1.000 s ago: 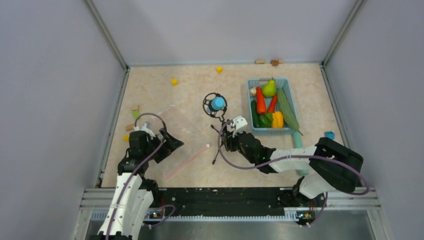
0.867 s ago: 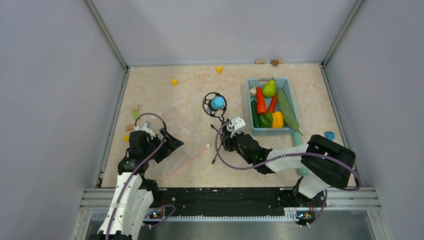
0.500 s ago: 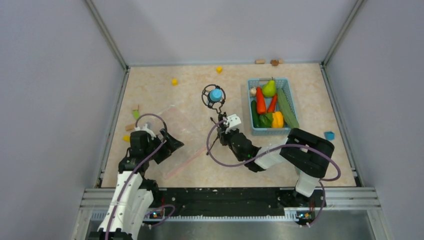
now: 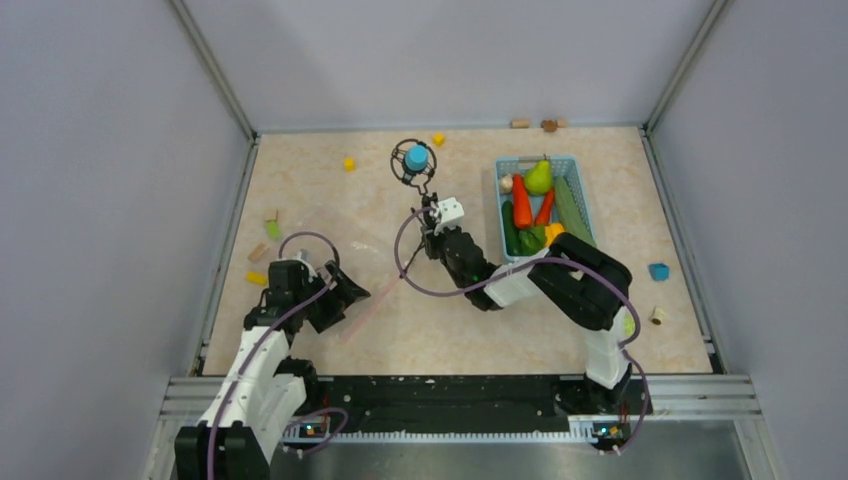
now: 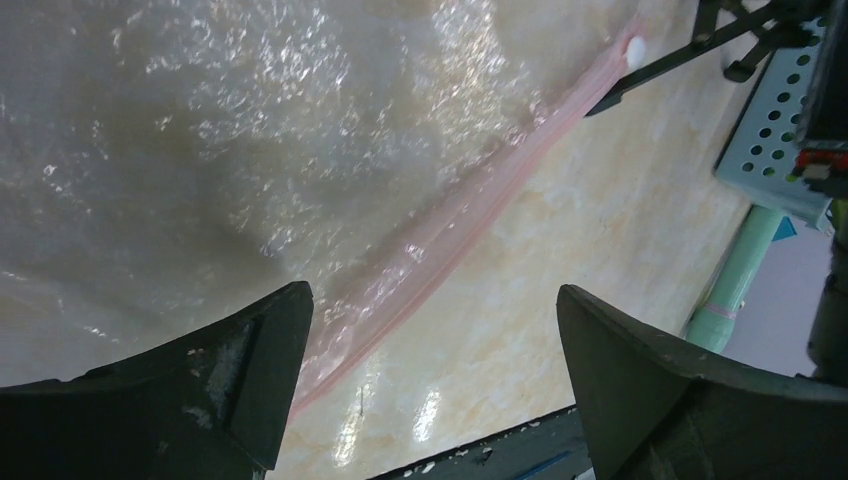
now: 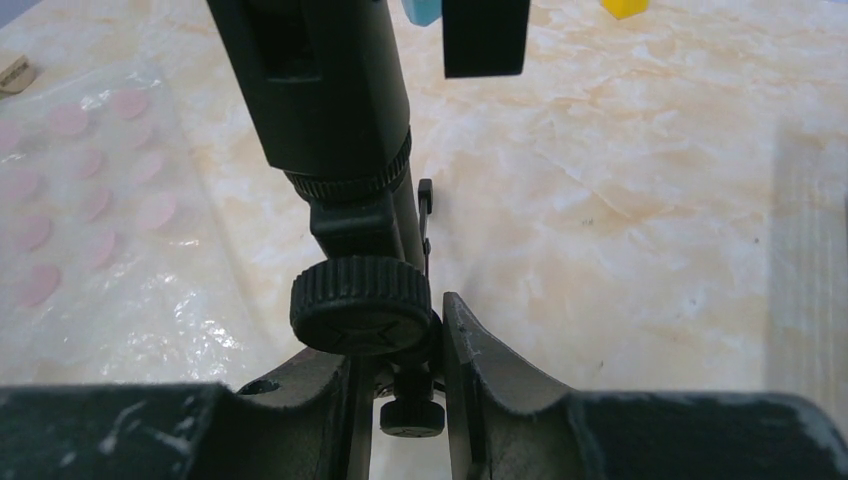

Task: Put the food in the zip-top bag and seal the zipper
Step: Move the distractor to the center of the board.

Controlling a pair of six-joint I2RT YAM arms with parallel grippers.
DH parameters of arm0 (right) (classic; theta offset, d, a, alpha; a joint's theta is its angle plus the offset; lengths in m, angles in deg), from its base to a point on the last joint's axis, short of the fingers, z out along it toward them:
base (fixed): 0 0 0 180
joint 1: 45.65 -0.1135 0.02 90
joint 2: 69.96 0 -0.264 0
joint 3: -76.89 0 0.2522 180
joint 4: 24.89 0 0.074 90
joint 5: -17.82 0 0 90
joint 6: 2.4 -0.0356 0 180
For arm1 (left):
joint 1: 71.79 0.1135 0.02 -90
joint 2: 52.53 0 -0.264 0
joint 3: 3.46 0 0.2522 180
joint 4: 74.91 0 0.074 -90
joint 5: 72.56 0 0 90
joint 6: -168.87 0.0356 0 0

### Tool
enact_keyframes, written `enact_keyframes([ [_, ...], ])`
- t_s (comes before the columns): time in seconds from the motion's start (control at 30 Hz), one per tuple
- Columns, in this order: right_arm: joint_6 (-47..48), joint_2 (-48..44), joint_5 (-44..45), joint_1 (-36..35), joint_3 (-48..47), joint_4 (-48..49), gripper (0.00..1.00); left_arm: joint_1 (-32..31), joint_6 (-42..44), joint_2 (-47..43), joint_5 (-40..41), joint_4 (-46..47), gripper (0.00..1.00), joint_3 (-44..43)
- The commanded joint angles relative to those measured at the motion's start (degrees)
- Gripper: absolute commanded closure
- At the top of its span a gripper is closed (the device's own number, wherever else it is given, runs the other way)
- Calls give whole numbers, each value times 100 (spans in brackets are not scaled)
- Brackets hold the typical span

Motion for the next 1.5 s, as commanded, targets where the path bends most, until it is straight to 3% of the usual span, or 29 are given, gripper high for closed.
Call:
enact_keyframes([
  [0.0, 44, 372, -382, 365, -738, -684, 80, 1, 30, 354, -53, 555, 3, 137],
  [0.2, -763, 751, -1183, 886, -1689, -2023, 79, -3, 118, 842, -160, 776, 3, 104],
  [0.5, -1350, 1244, -599, 942, -2706, -3371, 71, 1, 140, 969, -633, 1129, 3, 203],
  [0.73, -1333, 1289, -312, 836, -2702, -3350, 62, -3, 106, 549, -865, 903, 3, 192],
  [0.83, -1121, 1127, -158, 754, -2522, -3201, 59, -3, 69, 270, -455, 521, 3, 18],
  [1.0, -552, 664, 14, 590, -2060, -2829, 45, -179, 113, 33, 868, -324, 3, -636],
  [1.17, -372, 275, -296, 589, -1879, -2948, 37, -370, 106, 174, 925, -181, 3, -824],
  [1.27, -439, -42, -613, 590, -1682, -2882, 26, -796, 119, 488, 1074, -33, 3, -925],
  [1.33, -483, -383, -803, 583, -1558, -2955, 3, -1321, 94, 792, 1598, -34, 3, -1065],
  [1.47, -564, -1118, -846, 573, -1400, -3613, 1, -2126, 136, 1566, 2801, -318, 3, -1507],
])
